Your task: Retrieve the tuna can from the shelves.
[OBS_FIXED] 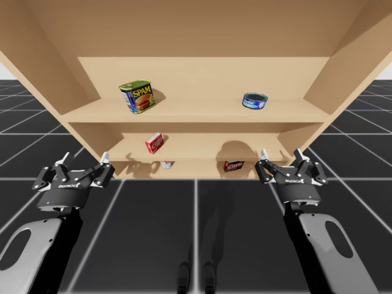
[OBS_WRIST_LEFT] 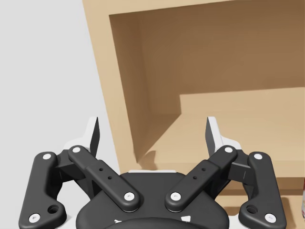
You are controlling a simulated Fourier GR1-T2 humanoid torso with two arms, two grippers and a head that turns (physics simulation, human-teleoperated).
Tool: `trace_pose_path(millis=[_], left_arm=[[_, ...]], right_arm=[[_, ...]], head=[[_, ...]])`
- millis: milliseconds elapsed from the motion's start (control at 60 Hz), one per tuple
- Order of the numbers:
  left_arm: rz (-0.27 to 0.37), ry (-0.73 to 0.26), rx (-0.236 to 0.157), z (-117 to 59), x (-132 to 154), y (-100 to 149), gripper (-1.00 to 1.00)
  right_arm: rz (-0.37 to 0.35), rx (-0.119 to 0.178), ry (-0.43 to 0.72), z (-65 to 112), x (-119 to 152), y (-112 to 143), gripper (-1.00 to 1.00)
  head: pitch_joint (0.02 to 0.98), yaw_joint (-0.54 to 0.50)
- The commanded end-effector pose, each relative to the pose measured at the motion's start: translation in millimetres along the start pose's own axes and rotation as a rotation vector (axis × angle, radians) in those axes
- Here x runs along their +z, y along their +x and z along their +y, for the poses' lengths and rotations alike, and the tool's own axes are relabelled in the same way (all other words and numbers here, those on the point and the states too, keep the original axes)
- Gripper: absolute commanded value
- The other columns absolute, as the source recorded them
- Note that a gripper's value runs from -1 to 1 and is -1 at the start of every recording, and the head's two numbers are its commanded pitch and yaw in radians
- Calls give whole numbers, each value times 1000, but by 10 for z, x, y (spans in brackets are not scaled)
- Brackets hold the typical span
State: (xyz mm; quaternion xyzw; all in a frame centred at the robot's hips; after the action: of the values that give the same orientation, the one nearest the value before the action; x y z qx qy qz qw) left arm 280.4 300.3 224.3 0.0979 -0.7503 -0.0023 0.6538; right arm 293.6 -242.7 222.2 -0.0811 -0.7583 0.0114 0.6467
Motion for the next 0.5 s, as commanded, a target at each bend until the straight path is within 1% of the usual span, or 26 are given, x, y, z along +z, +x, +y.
trace_pose_path(millis=[17,33,50,67,100,133,150,167,183,200,267,283,333,350,400,417,500], left_arm=[[0,6,-5,2,0,-2,-1000],[0,5,-5,1,0,-1,-1000],[0,5,-5,0,0,-1,-1000],[0,5,-5,0,-1,-1,-1000],[-2,6,-5,-3,0,2,-1000],[-2,6,-5,-4,-1,2,-1000],[-2,6,-5,-4,-1,3,-1000],[-3,6,-5,-3,-1,3,-1000],[-3,6,-5,-3,-1,3,-1000],[-3,6,-5,-1,-3,3,-1000],[-3,7,-5,1,-3,4,-1000],[-4,6,-5,0,-3,5,-1000],[-5,5,-6,-2,-3,6,-1000],[-5,4,-6,-4,-4,6,-1000],[-5,1,-7,-7,-4,4,-1000],[-6,0,-7,-10,-4,4,-1000],[-7,-4,-7,-14,-6,3,-1000]], right_arm=[[24,-23,-23,16,18,-11,-1000],[36,-17,-6,27,26,-2,-1000],[23,-6,-15,24,18,-5,-1000],[14,-2,-36,23,9,-11,-1000],[40,-13,-31,26,-15,-8,-1000],[56,0,-18,27,-14,-4,-1000],[71,1,6,21,-18,-6,-1000],[84,17,4,26,-14,0,-1000],[83,16,8,22,-9,1,-1000],[82,8,5,21,-15,-7,-1000],[81,6,-1,19,-16,-4,-1000],[78,5,-2,18,-15,-1,-1000],[78,3,-6,15,-20,-7,-1000],[77,6,-6,15,-21,-9,-1000],[77,7,-7,12,-25,-16,-1000],[75,6,-9,11,-25,-14,-1000],[73,7,-12,8,-26,-16,-1000]], head=[[59,-7],[61,-8],[62,-8],[64,-8],[70,-11],[75,-12],[78,-13],[84,-16],[88,-19],[96,-26],[120,-53],[138,-81],[157,-113],[175,-146],[195,-179],[215,-211],[252,-272]])
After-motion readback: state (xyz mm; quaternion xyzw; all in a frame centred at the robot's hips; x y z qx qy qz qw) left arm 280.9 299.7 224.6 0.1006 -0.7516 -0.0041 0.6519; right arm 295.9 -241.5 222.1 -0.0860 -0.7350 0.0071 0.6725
